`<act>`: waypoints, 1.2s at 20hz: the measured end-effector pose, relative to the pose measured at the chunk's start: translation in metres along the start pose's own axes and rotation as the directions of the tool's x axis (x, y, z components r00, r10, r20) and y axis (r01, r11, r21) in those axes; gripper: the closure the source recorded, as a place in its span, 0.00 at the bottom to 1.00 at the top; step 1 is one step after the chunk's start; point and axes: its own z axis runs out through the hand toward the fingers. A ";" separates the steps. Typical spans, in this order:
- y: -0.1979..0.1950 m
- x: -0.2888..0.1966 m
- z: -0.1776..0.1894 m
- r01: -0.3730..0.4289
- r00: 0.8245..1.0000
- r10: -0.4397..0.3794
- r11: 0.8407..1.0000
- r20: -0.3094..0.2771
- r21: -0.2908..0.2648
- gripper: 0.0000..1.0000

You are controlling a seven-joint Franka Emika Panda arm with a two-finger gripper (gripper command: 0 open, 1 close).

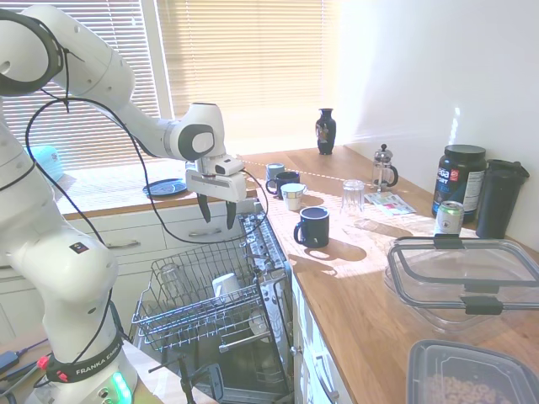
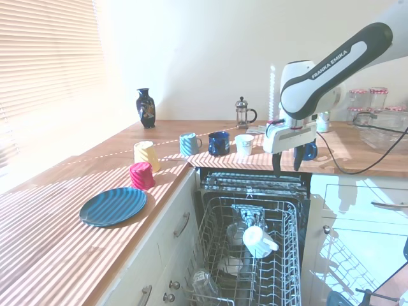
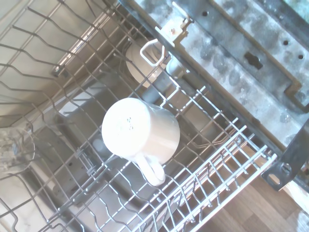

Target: Unload the white mug from the dishwasher

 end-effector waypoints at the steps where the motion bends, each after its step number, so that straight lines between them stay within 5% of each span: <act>1: 0.000 0.000 0.000 -0.001 1.000 0.001 1.000 0.001 -0.001 0.00; 9: -0.036 -0.044 0.033 0.071 0.997 -0.072 0.993 -0.002 -0.099 0.00; 24: -0.110 -0.075 0.176 0.244 0.970 -0.234 0.909 0.070 -0.337 0.00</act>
